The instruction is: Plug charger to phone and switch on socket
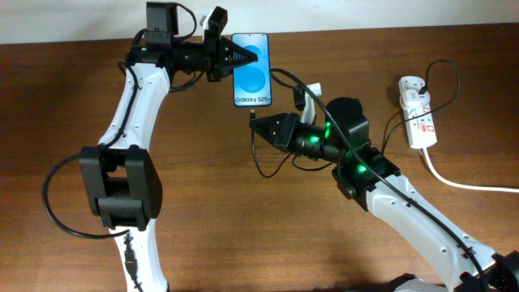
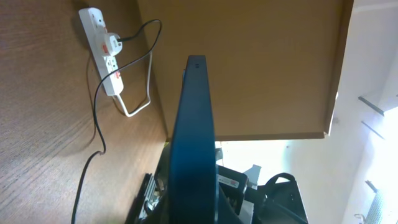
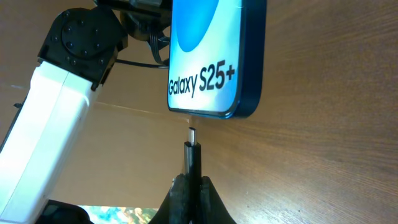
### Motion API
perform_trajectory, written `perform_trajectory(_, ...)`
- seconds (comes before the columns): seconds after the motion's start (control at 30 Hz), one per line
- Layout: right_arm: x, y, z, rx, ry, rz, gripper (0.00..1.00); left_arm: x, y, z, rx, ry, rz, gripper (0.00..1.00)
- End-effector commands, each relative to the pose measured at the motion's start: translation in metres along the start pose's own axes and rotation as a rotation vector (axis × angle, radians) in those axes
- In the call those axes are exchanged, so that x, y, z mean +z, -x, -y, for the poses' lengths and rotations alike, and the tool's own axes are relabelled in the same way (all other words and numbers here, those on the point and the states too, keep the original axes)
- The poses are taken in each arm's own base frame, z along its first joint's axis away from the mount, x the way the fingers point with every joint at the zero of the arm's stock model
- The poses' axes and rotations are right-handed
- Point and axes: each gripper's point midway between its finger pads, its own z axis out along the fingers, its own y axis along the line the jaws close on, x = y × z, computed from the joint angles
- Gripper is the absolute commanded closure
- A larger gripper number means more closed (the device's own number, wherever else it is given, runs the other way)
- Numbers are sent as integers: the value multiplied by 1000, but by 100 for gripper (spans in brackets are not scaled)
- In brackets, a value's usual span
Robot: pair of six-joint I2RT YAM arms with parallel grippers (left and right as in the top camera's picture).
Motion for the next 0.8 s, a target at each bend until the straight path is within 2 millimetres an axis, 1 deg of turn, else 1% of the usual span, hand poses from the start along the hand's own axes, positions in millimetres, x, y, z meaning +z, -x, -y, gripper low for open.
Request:
perform_trajectory(0.0,0,7,-4,-34,14,23,96,0,-7,30,51,-38,-27,100)
perform_trajectory(0.13,1,8,-4,-36,14,28,96,0,-8,31,51,-40,-29,100)
perform_trajectory(0.23,5,1,1,-19,19,-15,96,0,-7,30,51,-40,-29,100)
perform_trajectory(0.47,5,-2,-1,-42,30,-33,96,0,-8,31,51,-40,-29,100)
perform_trajectory(0.57,1,3,2,-36,35,-35,96,0,-8,31,51,-43,-31,100)
perform_trajectory(0.6,0,5,-1,-47,52,-35,96,0,-8,31,52,-43,-31,100)
perform_trajectory(0.67,-1,6,-3,-53,59,-33,96,0,-8,31,51,-43,-31,100)
perform_trajectory(0.77,1,6,0,-47,52,-33,96,0,-8,31,51,-43,-31,100)
